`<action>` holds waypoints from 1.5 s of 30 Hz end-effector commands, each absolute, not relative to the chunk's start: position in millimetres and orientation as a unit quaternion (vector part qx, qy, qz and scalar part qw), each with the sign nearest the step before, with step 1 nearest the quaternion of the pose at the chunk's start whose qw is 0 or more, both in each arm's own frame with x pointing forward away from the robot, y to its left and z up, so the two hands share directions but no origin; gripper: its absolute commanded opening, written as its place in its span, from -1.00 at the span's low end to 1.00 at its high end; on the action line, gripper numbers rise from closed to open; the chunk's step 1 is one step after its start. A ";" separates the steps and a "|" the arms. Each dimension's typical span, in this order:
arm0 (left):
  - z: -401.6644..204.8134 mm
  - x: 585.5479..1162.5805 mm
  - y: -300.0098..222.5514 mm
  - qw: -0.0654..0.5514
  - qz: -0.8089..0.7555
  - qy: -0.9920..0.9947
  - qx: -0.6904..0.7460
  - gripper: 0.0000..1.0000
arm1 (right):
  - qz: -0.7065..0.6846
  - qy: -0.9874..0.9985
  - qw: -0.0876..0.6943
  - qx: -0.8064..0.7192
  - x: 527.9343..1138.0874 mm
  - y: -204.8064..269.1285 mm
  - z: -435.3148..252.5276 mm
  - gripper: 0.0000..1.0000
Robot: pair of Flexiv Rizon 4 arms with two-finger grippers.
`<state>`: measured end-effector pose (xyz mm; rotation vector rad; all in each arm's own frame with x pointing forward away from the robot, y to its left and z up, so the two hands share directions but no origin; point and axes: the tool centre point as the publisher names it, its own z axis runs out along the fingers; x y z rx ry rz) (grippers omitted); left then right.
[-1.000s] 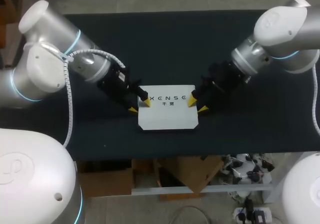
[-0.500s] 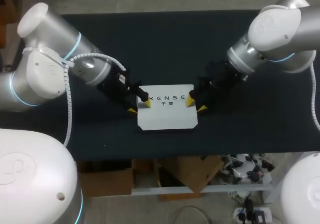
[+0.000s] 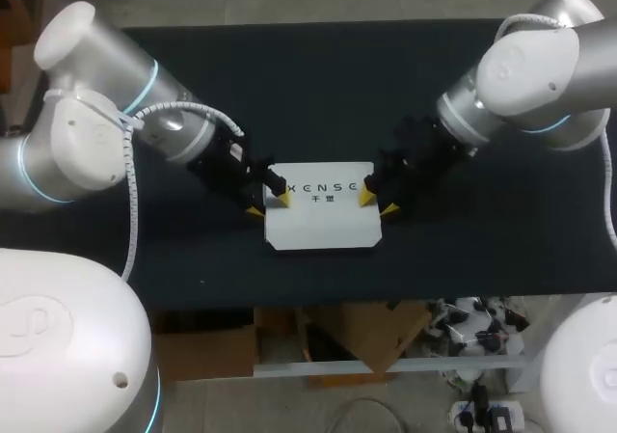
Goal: Assemble the packaging by folding the flat box into shape, placing the metal phone stand inside, and closing the box properly
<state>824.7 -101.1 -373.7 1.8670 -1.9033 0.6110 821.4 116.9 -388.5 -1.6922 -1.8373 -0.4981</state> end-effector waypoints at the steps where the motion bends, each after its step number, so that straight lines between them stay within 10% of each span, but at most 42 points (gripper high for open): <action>1: -376.6 824.2 -109.6 0.197 0.217 -0.684 0.668 0.22 | -0.191 -0.689 0.293 -0.635 819.0 122.5 -388.1 -0.04; 45: -364.4 834.5 -86.9 0.170 0.199 -0.718 0.645 0.14 | -0.230 -0.676 0.269 -0.646 813.2 115.5 -383.1 -0.04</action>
